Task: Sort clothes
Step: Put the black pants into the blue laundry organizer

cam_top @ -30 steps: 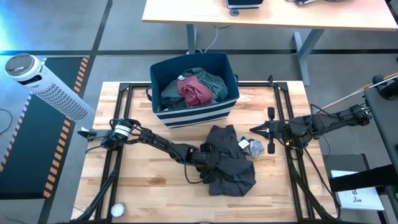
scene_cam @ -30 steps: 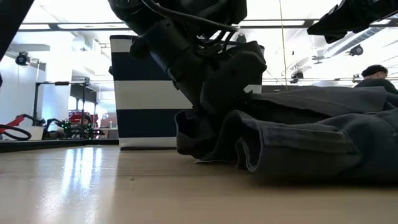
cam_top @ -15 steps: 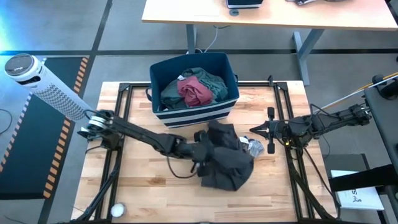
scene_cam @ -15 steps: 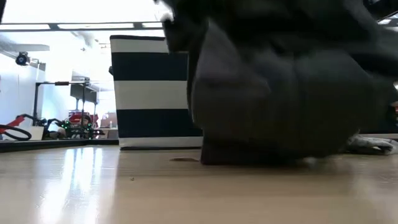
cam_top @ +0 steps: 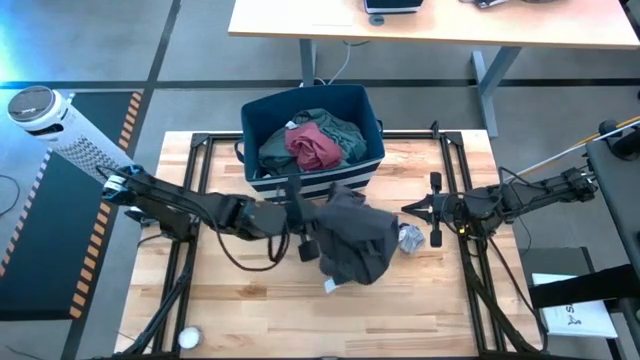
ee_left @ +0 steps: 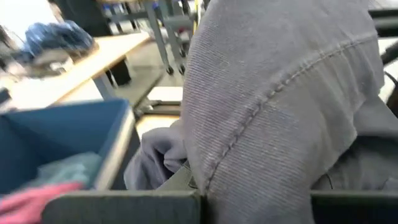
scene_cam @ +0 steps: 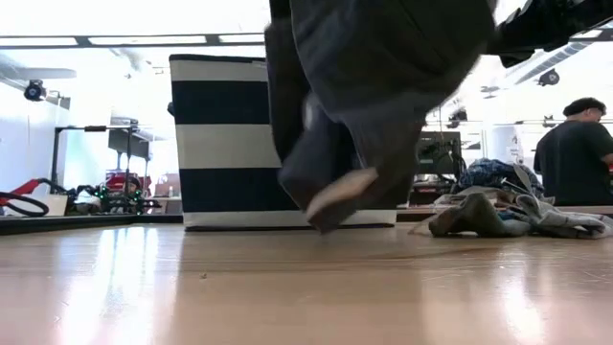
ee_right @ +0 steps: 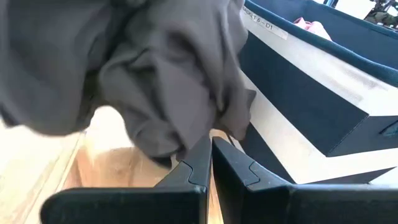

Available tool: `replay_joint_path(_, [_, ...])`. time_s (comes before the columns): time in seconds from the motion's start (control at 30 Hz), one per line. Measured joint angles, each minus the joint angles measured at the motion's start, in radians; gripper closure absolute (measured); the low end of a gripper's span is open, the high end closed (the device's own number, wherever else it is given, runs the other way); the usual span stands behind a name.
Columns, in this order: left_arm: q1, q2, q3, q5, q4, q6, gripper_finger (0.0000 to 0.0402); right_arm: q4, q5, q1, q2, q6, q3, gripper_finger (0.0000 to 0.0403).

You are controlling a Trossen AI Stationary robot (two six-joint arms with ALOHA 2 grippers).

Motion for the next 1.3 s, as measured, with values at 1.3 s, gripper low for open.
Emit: replay_joint_path(1.3, [0.414, 0.184, 0.996, -0.107, -0.415, 0.409, 0.0389, 0.005, 0.000, 0.000, 0.002, -0.007, 0.000, 0.0403])
